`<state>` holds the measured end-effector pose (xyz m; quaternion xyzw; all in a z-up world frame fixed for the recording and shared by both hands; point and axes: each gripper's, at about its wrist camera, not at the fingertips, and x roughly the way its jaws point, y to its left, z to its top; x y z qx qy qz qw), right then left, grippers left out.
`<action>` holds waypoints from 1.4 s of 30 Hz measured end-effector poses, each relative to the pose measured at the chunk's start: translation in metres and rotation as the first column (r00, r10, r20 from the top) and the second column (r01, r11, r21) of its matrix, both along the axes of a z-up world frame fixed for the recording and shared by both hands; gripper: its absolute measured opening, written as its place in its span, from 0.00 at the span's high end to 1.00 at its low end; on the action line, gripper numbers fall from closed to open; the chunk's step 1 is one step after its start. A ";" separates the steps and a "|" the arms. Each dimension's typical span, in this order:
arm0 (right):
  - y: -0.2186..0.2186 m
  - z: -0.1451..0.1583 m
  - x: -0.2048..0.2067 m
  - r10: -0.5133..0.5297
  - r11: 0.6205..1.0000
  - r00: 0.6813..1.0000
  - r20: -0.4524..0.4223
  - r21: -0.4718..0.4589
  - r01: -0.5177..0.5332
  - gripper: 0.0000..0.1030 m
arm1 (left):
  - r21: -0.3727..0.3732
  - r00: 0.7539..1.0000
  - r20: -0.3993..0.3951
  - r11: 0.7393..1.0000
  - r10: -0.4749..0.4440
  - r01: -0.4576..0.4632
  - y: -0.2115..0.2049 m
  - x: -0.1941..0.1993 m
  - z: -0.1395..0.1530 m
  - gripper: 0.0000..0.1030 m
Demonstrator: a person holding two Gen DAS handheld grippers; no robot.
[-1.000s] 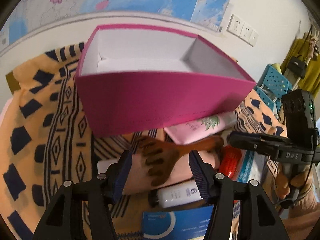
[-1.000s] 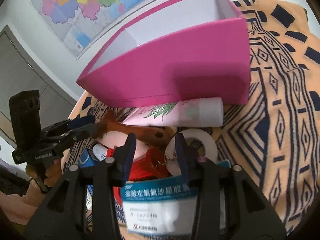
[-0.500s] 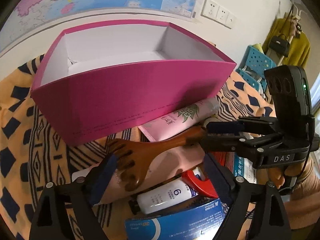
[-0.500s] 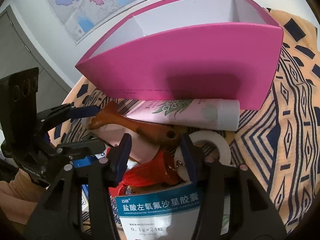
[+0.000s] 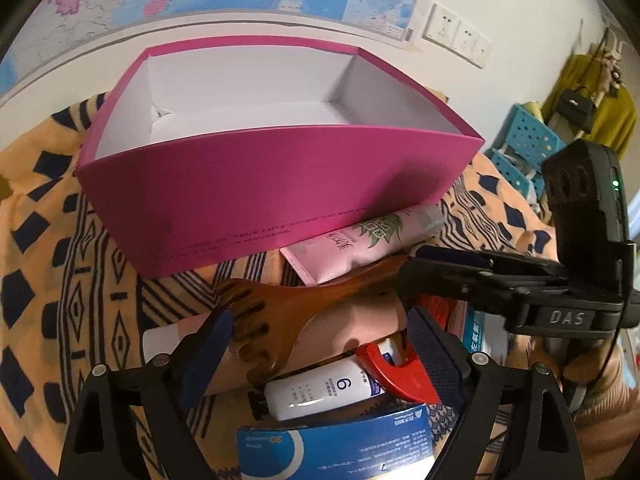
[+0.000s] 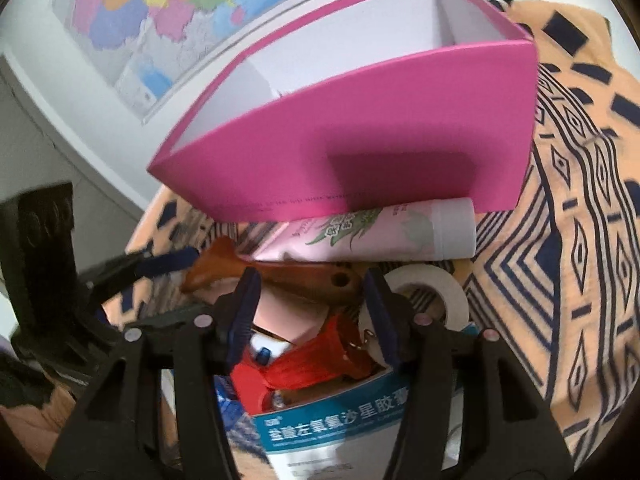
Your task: Organize rigid objects
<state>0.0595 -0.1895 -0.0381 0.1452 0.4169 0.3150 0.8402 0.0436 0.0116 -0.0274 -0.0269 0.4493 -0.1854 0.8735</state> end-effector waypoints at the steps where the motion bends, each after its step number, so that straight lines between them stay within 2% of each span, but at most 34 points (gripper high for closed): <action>1: -0.001 0.000 -0.001 -0.007 1.000 1.000 -0.003 0.010 0.007 0.45 | -0.002 1.000 0.004 1.000 0.005 -0.005 0.000 -0.001 0.001 0.13; 8: -0.005 0.008 -0.007 -0.022 0.998 1.000 0.009 0.059 0.022 0.45 | -0.012 0.998 0.046 0.999 0.041 -0.040 -0.001 -0.008 0.017 0.13; 14: -0.010 0.016 -0.009 -0.024 0.994 1.000 0.014 0.108 0.022 0.46 | -0.027 0.996 0.081 0.999 0.032 -0.030 -0.005 -0.015 0.031 0.14; 15: -0.011 0.017 -0.011 -0.020 0.993 1.000 0.020 0.119 0.017 0.48 | -0.040 0.996 0.082 0.999 0.018 -0.015 -0.006 -0.016 0.033 0.18; 16: -0.011 0.019 -0.011 -0.004 0.991 1.000 0.021 0.135 0.001 0.54 | -0.054 0.997 0.078 0.999 0.004 0.000 -0.007 -0.016 0.034 0.22; 17: -0.008 0.020 -0.011 0.017 0.988 1.000 0.015 0.153 -0.019 0.59 | -0.064 0.997 0.076 0.998 -0.014 0.019 -0.011 -0.017 0.036 0.22; 18: -0.006 0.021 -0.012 0.020 0.987 1.000 0.015 0.157 -0.023 0.62 | -0.041 0.997 0.082 0.999 -0.016 0.019 -0.015 -0.017 0.036 0.23; 20: -0.004 0.020 -0.011 0.021 0.990 0.999 0.024 0.136 -0.024 0.64 | -0.006 0.996 0.089 1.000 -0.024 0.025 -0.020 -0.016 0.031 0.23; 23: -0.005 0.010 -0.007 0.019 0.994 1.000 -0.005 0.109 -0.018 0.64 | -0.004 0.999 0.041 1.000 -0.003 0.003 -0.015 -0.012 0.017 0.24; 29: -0.006 0.005 -0.013 0.069 0.997 0.998 0.000 0.041 -0.069 0.64 | 0.000 0.996 0.084 1.000 0.031 -0.031 0.014 -0.030 0.016 0.24; 30: -0.003 0.006 -0.015 0.090 0.996 0.996 0.006 0.026 -0.090 0.63 | -0.001 0.996 0.085 1.000 0.026 -0.026 0.016 -0.034 0.015 0.24; 32: 0.004 0.006 -0.019 0.126 0.992 0.992 0.023 -0.016 -0.126 0.53 | 0.001 0.996 0.088 1.000 0.006 -0.006 0.017 -0.043 0.013 0.24; 39: 0.025 0.009 -0.026 0.153 0.985 0.986 0.069 -0.094 -0.146 0.52 | 0.159 0.997 0.070 0.987 -0.044 0.033 0.000 -0.049 -0.004 0.25; 42: 0.031 0.015 -0.034 0.185 0.978 0.977 0.106 -0.121 -0.172 0.52 | 0.176 0.997 0.059 0.983 -0.058 0.047 -0.001 -0.048 -0.010 0.27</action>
